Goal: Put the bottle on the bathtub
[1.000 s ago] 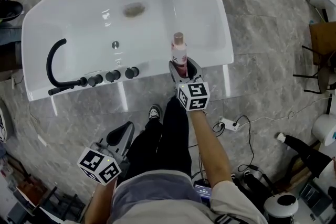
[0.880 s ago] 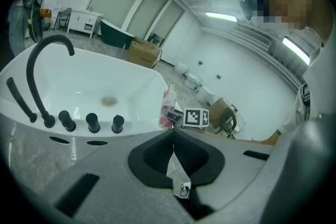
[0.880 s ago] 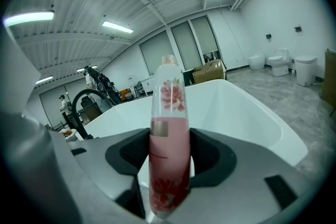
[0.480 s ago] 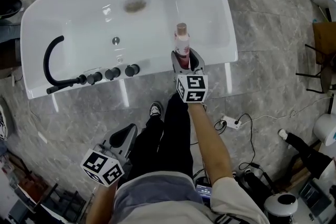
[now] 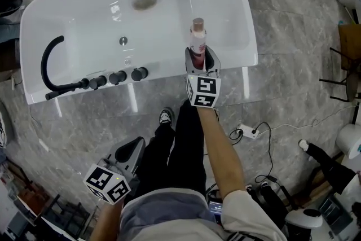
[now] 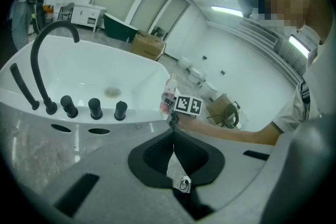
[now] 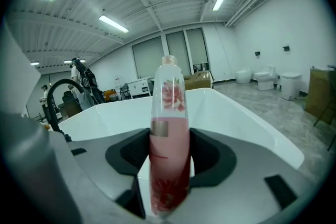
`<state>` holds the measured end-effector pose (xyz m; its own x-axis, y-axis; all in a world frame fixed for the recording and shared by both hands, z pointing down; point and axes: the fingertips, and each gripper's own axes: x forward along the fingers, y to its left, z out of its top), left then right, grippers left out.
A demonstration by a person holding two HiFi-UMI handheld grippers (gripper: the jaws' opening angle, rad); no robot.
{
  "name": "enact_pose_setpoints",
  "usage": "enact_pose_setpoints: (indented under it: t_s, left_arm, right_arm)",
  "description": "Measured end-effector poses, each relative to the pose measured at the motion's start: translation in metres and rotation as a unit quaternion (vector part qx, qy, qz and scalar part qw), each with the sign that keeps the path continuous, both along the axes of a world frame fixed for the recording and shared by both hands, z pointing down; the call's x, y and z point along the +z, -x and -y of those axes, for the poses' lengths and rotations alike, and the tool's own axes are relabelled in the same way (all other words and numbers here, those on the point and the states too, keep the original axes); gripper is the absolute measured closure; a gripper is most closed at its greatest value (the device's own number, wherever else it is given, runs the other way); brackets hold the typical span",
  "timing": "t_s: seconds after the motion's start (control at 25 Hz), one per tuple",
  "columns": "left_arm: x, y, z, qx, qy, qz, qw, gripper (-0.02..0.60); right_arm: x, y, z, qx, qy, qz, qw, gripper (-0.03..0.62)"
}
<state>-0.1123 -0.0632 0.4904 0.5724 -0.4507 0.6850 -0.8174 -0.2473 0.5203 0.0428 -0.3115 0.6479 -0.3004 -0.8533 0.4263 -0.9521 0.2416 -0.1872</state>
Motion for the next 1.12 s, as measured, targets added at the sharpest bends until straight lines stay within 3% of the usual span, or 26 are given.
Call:
enact_pose_setpoints:
  t_s: [0.28,1.12]
  left_arm:
    - [0.006,-0.006,-0.007,0.003,0.003,-0.005,1.0000,0.574]
    - [0.008,-0.004,-0.007,0.004,0.003,-0.009,0.9999,0.574]
  right_arm:
    - [0.002,0.000,0.009,0.009,-0.028,0.004,1.000,0.372]
    - [0.010,-0.004,-0.012,0.018,-0.038,-0.028,0.999,0.370]
